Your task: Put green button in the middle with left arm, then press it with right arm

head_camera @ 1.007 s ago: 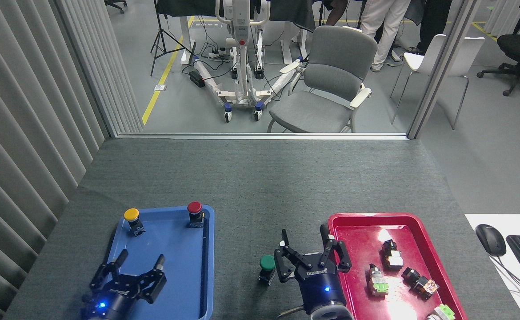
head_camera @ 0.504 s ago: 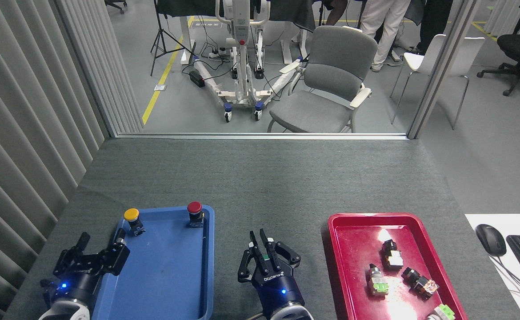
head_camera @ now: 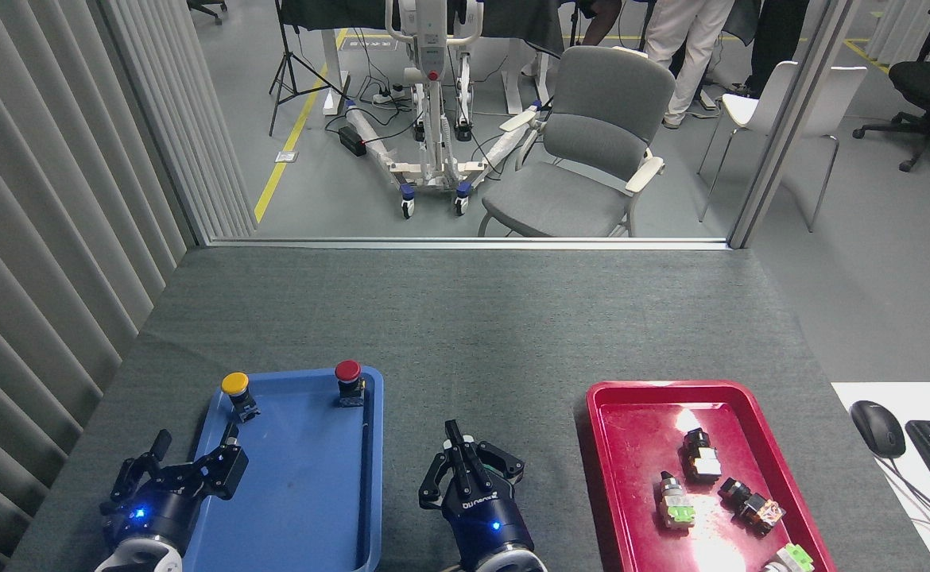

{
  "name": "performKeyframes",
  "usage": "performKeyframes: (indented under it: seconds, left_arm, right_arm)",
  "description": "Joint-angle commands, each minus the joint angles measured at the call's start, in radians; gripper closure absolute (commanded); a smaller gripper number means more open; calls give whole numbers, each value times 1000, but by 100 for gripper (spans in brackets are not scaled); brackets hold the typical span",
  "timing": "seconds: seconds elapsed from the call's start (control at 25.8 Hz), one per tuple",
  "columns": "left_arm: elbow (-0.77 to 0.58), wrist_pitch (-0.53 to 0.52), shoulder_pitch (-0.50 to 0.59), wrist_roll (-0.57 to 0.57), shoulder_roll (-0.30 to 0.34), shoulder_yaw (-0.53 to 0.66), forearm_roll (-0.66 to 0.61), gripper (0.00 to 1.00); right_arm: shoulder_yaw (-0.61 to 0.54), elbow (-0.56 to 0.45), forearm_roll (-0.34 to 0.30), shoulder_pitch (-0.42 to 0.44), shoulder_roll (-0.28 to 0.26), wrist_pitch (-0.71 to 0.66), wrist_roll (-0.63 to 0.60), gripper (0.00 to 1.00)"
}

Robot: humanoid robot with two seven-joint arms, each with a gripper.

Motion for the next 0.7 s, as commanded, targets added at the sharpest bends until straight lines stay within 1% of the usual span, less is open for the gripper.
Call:
performKeyframes:
  seconds: [0.0, 0.19, 0.35, 0.66]
  left_arm:
    - [2, 1, 0, 0, -1, 4, 2, 1]
    - [5, 1, 0, 0, 1, 2, 3, 1]
    - [5, -2, 4, 0, -1, 2, 3, 1]
    - [8, -7, 6, 0, -1, 4, 3, 1]
  right_arm:
    - [0, 26, -1, -1, 0, 1, -1, 100]
    - [2, 102, -1, -1, 0, 1, -21, 100]
    - [-17, 105, -4, 0, -3, 12, -48, 100]
    - [-18, 103, -6, 6, 2, 40, -64, 100]
